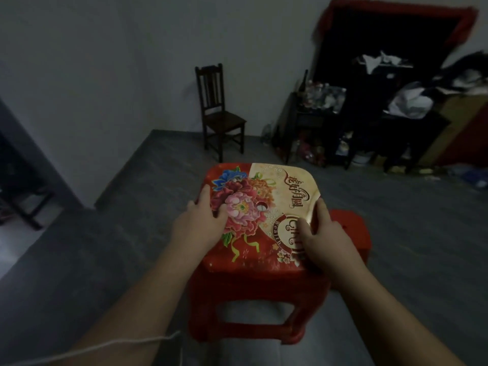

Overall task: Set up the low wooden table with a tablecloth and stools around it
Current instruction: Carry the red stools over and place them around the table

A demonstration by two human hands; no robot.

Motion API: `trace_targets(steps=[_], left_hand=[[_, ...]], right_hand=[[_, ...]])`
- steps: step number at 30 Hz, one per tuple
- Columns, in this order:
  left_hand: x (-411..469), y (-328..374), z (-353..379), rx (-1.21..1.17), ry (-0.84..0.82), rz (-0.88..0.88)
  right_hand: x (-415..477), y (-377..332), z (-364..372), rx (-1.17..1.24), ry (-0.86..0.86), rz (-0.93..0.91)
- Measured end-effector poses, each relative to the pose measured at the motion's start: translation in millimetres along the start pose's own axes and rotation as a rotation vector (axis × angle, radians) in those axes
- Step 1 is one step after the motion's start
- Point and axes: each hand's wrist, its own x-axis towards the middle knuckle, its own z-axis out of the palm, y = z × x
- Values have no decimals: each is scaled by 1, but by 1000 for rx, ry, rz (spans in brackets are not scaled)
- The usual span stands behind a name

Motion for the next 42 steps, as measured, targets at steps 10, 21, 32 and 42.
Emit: trace_targets(steps=[10,21,32,42], left_hand=[[12,-14,63,-9,-85,109],[-38,-89,232,-47,-246,-35],[-72,-187,418,-91,-254,-92],[-49,-230,546,-117,-301,-124]], right_hand=[[-18,34,43,55,45,132],[-29,129,184,90,-87,215],[-22,242,368,101,-166,189],[12,314,492,179,-170,161]])
